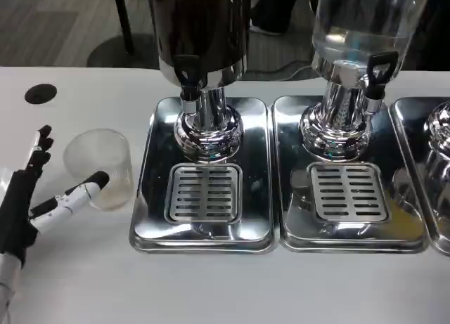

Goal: Grasp the cup under the faucet to collect the drink, then remove the cup.

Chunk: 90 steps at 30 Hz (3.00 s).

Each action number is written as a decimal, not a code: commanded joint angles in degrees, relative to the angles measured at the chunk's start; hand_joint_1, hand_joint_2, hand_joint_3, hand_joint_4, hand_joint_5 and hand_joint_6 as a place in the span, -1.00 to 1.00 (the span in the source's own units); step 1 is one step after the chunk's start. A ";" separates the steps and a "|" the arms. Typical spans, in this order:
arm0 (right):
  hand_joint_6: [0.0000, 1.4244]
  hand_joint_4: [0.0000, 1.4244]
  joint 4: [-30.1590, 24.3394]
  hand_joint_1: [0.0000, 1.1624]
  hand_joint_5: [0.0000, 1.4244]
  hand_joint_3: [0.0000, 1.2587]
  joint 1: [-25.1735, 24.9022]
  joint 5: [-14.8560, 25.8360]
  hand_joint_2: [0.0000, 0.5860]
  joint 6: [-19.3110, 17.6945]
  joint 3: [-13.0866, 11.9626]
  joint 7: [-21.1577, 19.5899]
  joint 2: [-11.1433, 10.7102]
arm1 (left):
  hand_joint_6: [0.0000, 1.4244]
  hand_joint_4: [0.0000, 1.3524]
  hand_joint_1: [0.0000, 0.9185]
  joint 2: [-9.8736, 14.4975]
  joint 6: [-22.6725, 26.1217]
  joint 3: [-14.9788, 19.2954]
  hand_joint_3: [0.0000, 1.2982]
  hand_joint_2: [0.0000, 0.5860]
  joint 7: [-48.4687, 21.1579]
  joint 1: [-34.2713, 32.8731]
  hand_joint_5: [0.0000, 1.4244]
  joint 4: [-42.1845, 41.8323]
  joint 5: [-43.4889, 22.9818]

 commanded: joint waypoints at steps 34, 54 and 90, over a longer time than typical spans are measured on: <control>-1.00 -0.88 -1.11 -0.24 -0.98 -0.77 0.71 1.75 0.92 -4.18 -2.53 -0.60 1.30 | -0.92 -1.00 0.05 -0.82 6.55 -4.07 -1.00 -0.62 3.82 -1.25 -0.93 -2.70 3.15; -1.00 -0.88 -1.61 -0.24 -0.98 -0.77 1.43 1.69 0.92 -5.77 -3.31 -0.55 1.99 | -0.92 -1.00 0.06 -1.51 8.36 -4.97 -1.00 -0.57 4.54 -1.51 -0.93 -2.60 4.20; -1.00 -0.88 -1.55 -0.20 -0.98 -0.77 1.67 1.68 0.89 -7.11 -3.90 -0.07 3.17 | -0.87 -0.51 -0.19 -1.10 7.47 -3.18 -0.67 -0.12 4.00 0.96 -0.77 -6.26 2.87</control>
